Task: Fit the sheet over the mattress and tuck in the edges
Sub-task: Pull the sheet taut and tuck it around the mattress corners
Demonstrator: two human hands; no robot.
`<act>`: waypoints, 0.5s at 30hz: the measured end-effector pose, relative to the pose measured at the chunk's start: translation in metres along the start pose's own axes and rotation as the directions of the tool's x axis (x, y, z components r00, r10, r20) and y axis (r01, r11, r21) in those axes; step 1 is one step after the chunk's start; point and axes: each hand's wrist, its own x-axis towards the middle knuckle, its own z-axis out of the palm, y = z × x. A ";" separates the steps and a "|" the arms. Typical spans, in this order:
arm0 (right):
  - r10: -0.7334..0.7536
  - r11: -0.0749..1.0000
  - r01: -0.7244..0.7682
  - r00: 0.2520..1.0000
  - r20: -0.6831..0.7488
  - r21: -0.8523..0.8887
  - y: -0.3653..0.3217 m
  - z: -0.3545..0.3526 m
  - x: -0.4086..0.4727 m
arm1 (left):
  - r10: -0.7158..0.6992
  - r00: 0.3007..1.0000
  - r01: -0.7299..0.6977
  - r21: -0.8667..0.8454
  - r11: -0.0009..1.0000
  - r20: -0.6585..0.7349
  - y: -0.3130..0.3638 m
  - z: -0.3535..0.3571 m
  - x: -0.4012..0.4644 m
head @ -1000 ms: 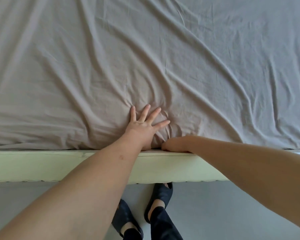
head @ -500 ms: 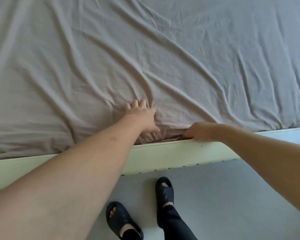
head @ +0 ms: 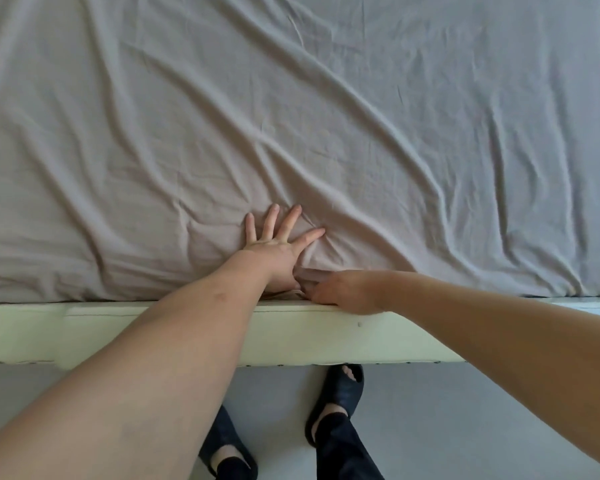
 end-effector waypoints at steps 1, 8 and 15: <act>-0.021 1.000 0.021 0.998 0.053 0.010 0.001 -0.002 0.007 | -0.009 1.000 0.009 -0.007 1.000 -0.004 0.000 0.002 0.002; -0.030 0.989 0.050 0.990 0.141 -0.142 -0.005 -0.004 0.034 | -0.035 0.999 0.035 -0.027 0.999 -0.005 -0.001 -0.001 0.007; 0.001 0.981 0.021 0.994 0.112 -0.193 -0.014 0.008 0.043 | -0.043 0.995 0.041 -0.021 0.999 -0.094 0.003 0.009 0.006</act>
